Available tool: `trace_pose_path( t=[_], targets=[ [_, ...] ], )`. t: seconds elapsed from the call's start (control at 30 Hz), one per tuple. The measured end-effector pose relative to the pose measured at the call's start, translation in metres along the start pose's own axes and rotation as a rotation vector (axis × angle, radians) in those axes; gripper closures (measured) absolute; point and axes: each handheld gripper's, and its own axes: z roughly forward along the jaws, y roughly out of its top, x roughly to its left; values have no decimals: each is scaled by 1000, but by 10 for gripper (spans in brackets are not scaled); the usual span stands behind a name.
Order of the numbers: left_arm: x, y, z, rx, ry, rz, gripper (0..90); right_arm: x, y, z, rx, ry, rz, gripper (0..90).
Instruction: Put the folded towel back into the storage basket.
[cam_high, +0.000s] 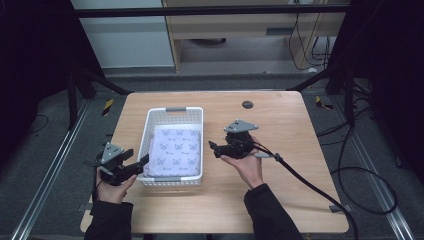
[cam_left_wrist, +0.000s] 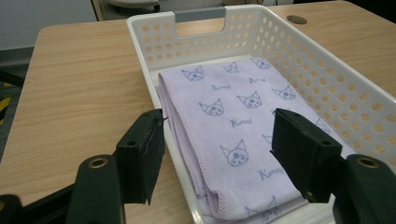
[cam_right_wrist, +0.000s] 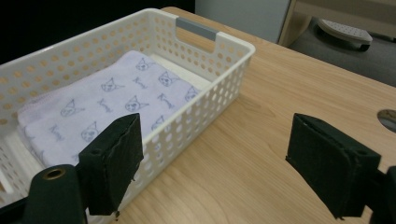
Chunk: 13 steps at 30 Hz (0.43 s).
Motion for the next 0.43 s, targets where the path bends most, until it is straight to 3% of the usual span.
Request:
trace_pose_path(
  t=[0.17, 0.43],
  targets=[
    [1, -4, 0, -6, 11, 21, 322, -10, -16, -19, 1, -8, 13, 172],
    [2, -8, 0, -10, 6, 18, 307, -24, -44, -49, 1, -21, 37, 173]
  ],
)
